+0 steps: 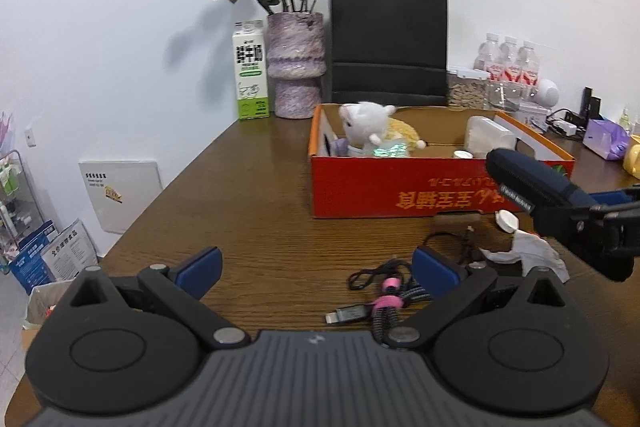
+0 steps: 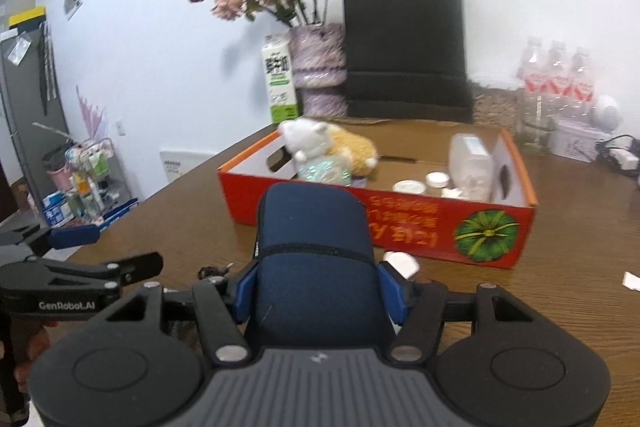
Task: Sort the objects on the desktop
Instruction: 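Grasp the navy case with the right tool while the left tool grasps the pink-tied braided cable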
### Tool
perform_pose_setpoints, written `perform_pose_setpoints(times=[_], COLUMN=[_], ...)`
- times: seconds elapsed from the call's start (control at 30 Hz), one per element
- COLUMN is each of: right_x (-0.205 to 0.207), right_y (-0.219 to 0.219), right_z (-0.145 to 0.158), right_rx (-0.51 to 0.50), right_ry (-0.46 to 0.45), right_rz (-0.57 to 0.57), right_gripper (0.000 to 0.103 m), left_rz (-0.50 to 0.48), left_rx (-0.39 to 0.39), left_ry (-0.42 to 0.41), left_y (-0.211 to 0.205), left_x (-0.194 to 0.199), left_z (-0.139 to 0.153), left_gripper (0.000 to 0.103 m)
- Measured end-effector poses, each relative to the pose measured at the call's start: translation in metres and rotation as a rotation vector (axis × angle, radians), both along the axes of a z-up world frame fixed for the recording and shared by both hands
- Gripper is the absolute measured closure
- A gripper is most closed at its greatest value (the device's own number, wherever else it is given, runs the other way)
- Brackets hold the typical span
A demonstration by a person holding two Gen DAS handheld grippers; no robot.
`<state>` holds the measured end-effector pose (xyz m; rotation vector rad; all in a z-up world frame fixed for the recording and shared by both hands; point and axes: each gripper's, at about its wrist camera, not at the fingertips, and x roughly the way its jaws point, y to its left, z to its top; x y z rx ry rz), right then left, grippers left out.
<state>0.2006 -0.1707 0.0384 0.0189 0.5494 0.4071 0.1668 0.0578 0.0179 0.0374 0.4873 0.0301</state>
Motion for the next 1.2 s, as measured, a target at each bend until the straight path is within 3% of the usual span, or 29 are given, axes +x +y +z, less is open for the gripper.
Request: perform_pose_setpoints(times=[0.23,0.47,0.7,0.9,1.07,1.2], right_x=[-0.009,-0.017,-0.022,-0.023,-0.025,-0.026], right_y=[-0.023,-0.041,-0.054,-0.056,-0.057,-0.058], right_z=[0.001,-0.007,-0.015,-0.02,-0.022,-0.024], right_rx=[-0.002,-0.008,0.007,0.017,0.024,0.026], right_ry=[-0.027,-0.028,-0.014,-0.001,0.004,0.006], right_rz=[-0.055,-0.103,-0.127,-0.126,-0.121,-0.124], right_gripper=[0.043,0.043,0.043,0.043,0.043,0.043], left_rz=[-0.074,-0.178,-0.196,-0.207,-0.196,-0.185], left_rx=[0.008,0.007,0.098,0.089,-0.012,-0.012], left_ry=[0.034,0.134,0.235,0.278,0.3,0.284], left_y=[-0.024,-0.048,-0.06,-0.062,-0.056,-0.056], left_x=[0.004,0.015,0.027,0.032,0.039,0.037], left_z=[-0.004,-0.016,-0.03,-0.04,-0.044,-0.045], left_gripper=[0.0,0.0,0.0,0.0,0.0,0.0])
